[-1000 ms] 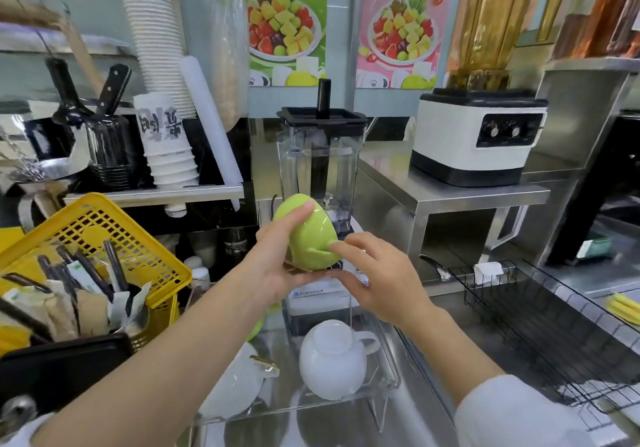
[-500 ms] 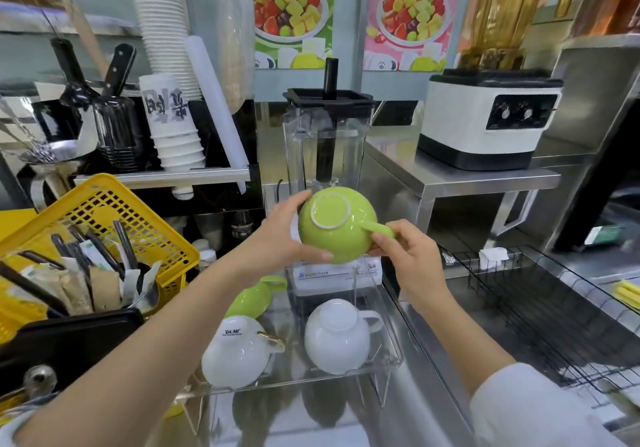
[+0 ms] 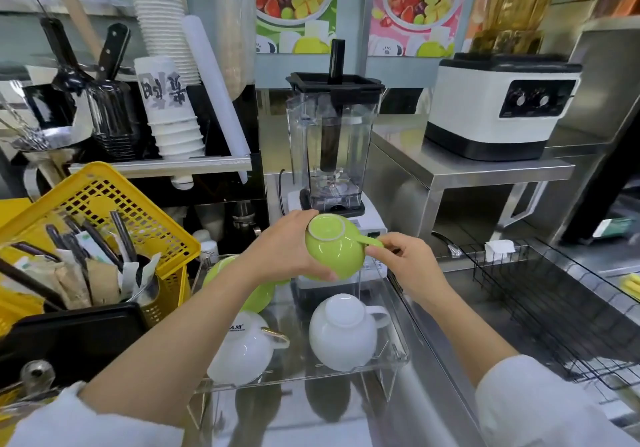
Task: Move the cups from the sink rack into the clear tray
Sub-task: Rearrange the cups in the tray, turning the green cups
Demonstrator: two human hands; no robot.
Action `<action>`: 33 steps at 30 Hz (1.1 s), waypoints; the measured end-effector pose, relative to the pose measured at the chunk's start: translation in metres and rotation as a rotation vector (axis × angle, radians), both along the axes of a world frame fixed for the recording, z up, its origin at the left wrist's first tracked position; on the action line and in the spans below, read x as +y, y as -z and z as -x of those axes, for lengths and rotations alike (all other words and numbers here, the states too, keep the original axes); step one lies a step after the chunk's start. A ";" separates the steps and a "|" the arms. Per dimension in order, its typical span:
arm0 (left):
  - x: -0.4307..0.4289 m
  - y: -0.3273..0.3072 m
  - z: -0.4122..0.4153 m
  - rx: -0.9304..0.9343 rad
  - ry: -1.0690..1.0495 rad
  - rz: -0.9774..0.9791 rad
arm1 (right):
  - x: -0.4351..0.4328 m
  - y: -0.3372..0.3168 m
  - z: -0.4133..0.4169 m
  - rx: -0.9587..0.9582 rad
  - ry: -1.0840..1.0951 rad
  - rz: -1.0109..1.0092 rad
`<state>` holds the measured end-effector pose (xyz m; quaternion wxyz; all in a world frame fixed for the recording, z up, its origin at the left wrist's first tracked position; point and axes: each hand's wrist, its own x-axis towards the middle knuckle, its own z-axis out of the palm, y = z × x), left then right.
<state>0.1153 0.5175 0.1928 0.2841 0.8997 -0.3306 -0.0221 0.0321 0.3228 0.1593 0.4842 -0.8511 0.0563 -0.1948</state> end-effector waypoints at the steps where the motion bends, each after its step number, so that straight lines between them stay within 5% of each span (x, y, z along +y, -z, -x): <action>1: 0.000 0.003 -0.001 0.007 -0.013 0.001 | 0.000 0.002 -0.001 0.012 -0.002 0.016; 18: -0.013 0.032 -0.003 0.027 -0.013 -0.035 | -0.011 0.022 -0.011 0.105 0.025 0.109; 33: -0.016 0.034 -0.004 0.059 -0.055 -0.144 | -0.014 0.025 -0.027 0.212 0.032 0.447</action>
